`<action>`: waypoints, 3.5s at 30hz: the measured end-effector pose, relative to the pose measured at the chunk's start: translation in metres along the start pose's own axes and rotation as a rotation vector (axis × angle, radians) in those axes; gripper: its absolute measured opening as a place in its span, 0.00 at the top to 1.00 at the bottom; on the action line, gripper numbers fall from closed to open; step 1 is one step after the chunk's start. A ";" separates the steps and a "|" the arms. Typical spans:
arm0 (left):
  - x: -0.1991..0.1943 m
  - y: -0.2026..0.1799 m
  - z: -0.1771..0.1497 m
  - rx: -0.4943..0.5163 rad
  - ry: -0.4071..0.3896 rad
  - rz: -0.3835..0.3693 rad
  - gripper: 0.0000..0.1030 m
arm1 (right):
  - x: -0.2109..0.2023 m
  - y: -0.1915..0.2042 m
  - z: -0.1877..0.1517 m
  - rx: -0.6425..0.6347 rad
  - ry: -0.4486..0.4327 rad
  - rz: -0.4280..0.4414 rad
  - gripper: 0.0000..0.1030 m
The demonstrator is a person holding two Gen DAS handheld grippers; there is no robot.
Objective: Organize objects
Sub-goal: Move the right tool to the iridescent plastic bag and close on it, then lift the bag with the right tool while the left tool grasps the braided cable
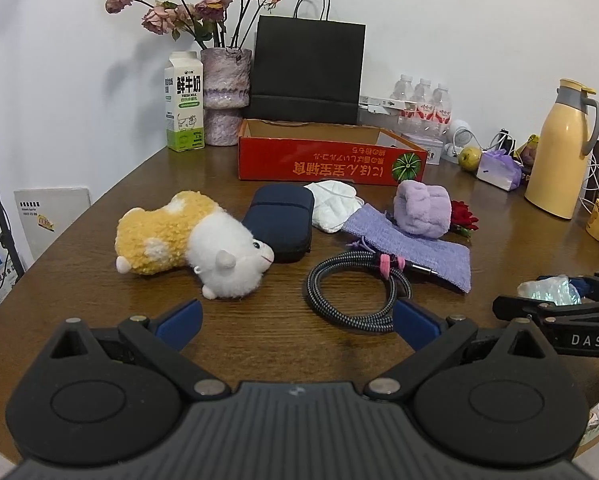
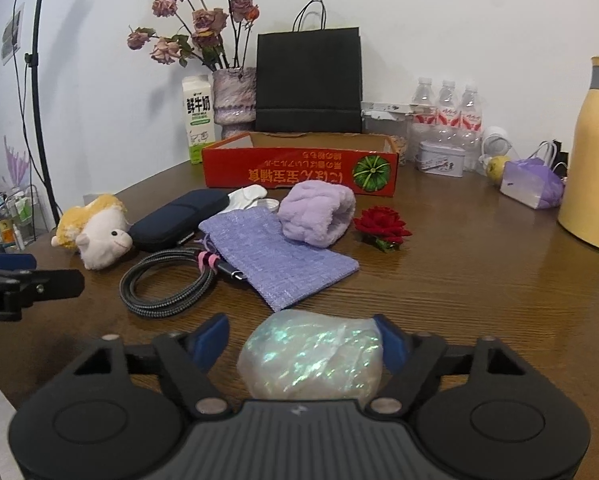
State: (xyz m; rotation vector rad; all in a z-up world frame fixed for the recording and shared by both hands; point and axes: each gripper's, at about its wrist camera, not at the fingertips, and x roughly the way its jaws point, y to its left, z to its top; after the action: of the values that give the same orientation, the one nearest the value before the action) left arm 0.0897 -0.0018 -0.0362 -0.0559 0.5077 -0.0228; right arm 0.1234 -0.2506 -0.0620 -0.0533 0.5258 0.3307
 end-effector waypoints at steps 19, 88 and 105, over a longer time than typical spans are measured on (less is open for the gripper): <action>0.021 -0.008 0.021 0.010 0.022 -0.023 0.00 | 0.017 -0.022 0.024 0.047 -0.057 0.067 0.64; 0.089 -0.045 0.022 0.158 0.210 -0.048 0.13 | 0.016 -0.032 0.025 -0.030 -0.261 -0.027 0.66; 0.048 -0.041 0.042 0.118 0.013 -0.031 0.13 | 0.015 -0.030 0.026 -0.028 -0.279 -0.031 0.66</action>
State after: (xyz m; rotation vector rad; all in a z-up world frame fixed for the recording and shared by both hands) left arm 0.1521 -0.0421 -0.0203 0.0522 0.5173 -0.0835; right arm 0.1574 -0.2709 -0.0478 -0.0416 0.2435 0.3096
